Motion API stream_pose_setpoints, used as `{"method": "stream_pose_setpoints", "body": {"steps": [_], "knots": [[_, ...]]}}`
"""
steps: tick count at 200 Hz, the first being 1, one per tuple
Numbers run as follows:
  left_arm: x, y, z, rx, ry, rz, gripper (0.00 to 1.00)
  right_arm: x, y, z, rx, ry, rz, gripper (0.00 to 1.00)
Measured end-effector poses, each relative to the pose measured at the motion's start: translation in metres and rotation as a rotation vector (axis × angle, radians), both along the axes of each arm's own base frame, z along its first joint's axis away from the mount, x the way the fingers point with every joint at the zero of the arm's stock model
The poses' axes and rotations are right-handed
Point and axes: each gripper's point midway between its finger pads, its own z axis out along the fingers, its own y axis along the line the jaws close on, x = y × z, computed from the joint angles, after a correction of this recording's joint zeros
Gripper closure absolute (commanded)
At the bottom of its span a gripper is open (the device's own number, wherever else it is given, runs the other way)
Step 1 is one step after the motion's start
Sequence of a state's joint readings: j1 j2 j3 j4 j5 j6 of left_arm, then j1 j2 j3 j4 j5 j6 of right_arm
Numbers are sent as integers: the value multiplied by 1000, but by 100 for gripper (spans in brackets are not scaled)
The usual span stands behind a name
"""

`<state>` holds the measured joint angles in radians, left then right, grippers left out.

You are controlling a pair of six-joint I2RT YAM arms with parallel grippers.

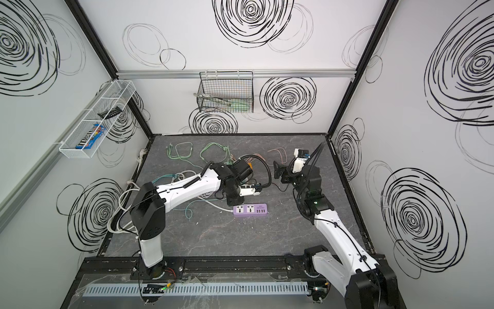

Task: Insert the plug
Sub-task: 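Lower the charger prongs into the purple strip socket with the left gripper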

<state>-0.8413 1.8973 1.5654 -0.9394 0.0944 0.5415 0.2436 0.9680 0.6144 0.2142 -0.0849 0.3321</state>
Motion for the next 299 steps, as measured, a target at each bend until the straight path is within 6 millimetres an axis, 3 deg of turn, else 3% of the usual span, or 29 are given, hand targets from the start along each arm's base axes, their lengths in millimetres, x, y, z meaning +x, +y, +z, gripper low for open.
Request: {"method": "stream_pose_setpoints", "body": {"steps": [34,71,118,257,299], "knots": [[-2,-1,-3,-3,6,-32,100,0,-1,-1,-3,6,-7,3],[-5,2,-22,36,40,-41,100,-1,-2,-5,-7,18,-10,3],[-3,0,-34,41,38,-48,100,-1,-2,-5,-7,21,-11,3],[-5,4,-51,-19,30,-66,100,1,-4,-9,-15,38,-22,3],[-3,1,-44,-51,-2,-61,100,1,-5,-12,-26,46,-27,3]]}}
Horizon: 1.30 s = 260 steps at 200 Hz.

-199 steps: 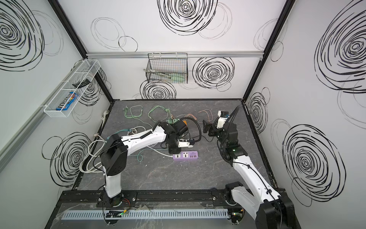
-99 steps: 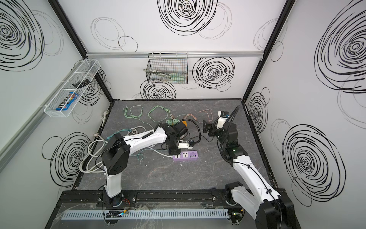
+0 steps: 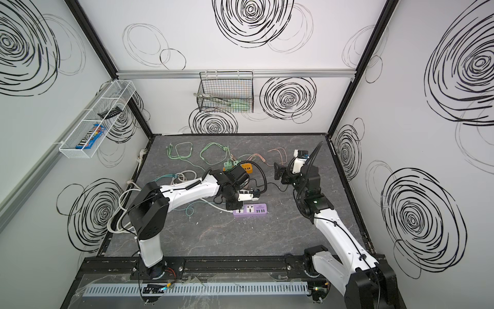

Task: Insert the plug
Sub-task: 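Lower the charger prongs into the purple strip socket with the left gripper, then open the left gripper and raise it off the plugged charger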

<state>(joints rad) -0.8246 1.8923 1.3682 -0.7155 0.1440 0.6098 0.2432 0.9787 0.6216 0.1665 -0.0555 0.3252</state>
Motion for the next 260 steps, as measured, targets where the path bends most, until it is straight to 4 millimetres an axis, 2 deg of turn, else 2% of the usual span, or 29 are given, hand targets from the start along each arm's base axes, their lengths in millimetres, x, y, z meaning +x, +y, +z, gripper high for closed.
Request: {"method": "stream_pose_setpoints", "body": {"steps": [56,59,66,111,115,122,127,168,187,204,214,232,260], "knots": [[3,4,3,12,-34,6,98,0,-1,-1,-12,1,-6,3],[3,4,4,9,-36,6,94,0,-2,-1,-12,2,-7,3],[3,4,4,8,-38,6,92,0,-2,-1,-13,3,-9,3],[4,4,5,27,-31,14,93,1,-3,4,-13,1,-13,3],[4,4,5,31,-32,13,89,1,-3,4,-13,0,-13,3],[4,4,5,38,-32,12,69,1,-3,4,-13,1,-13,3],[4,3,5,42,-32,14,60,1,-3,4,-13,3,-13,3],[12,4,9,32,-56,52,21,8,-10,-7,-27,43,-51,3],[19,3,26,-52,-92,80,10,19,-19,-24,-45,108,-91,3],[24,2,54,-146,-133,103,0,31,-26,-41,-57,180,-121,3],[29,0,73,-205,-165,115,4,36,-30,-52,-58,222,-142,3],[34,-4,101,-297,-212,127,4,40,-36,-66,-51,280,-174,3],[35,-4,119,-395,-235,156,4,39,-42,-75,-30,318,-198,3]]}}
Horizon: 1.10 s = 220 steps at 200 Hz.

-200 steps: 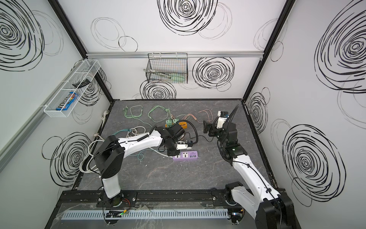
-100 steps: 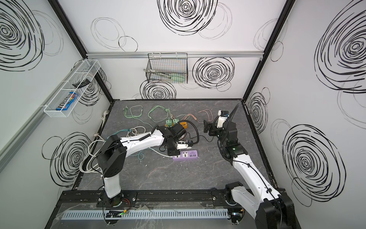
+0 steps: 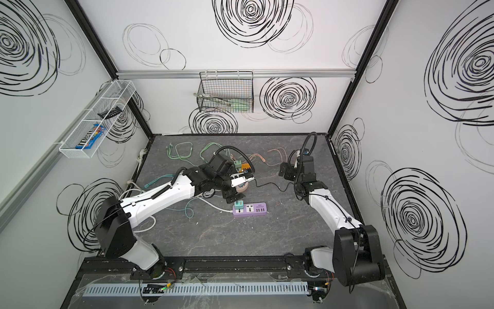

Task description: Insert the plug

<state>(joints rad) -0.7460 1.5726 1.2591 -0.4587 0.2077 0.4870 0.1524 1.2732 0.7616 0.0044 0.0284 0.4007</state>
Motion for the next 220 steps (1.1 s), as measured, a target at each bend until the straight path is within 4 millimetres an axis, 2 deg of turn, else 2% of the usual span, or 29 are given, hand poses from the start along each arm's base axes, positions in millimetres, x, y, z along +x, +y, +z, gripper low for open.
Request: {"method": "stream_pose_setpoints", "body": {"steps": [38,62,102,136,156,187,220], "knots": [[10,12,15,-124,-34,96,4,1,-5,0,20,3,-18,3],[23,25,38,-254,-94,200,4,1,-9,0,26,4,-30,3],[39,60,75,-486,-187,429,4,-3,-17,-7,32,12,-48,3],[46,82,86,-615,-206,591,4,-3,-40,-17,54,36,-89,3],[47,90,86,-661,-204,653,4,-1,-51,-33,58,85,-100,3],[45,97,85,-695,-195,693,4,16,-54,-57,55,187,-71,3],[42,105,93,-736,-212,717,4,50,-42,-59,103,246,16,3]]}}
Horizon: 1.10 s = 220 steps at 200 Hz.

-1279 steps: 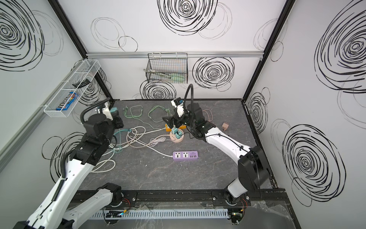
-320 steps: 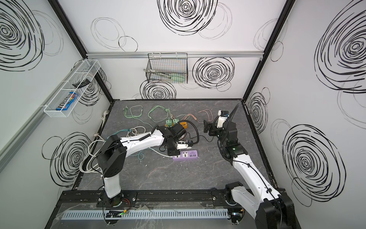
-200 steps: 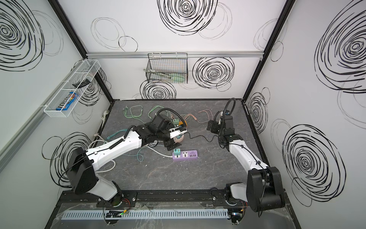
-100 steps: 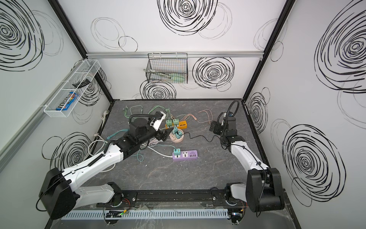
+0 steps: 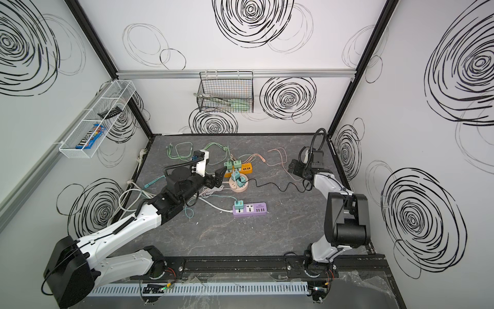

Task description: Insert the plug

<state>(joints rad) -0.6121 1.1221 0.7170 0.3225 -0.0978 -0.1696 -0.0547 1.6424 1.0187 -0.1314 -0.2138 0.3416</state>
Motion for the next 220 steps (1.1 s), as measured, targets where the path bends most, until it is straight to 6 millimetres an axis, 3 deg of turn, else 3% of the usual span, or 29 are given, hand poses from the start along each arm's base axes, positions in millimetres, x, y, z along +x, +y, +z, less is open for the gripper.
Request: {"method": "stream_pose_setpoints", "body": {"steps": [27,67,131,161,220], "knots": [[-5,6,1,-16,-14,15,4,28,6,-7,32,36,38,3],[-9,14,1,-17,-23,36,4,51,9,-30,43,112,71,3],[-15,24,3,-30,-48,63,4,101,7,-41,21,129,110,3],[-15,25,4,-33,-52,69,4,107,1,-56,-34,169,133,3],[-11,22,-9,-17,-18,69,4,95,-17,-68,-106,233,124,3]]}}
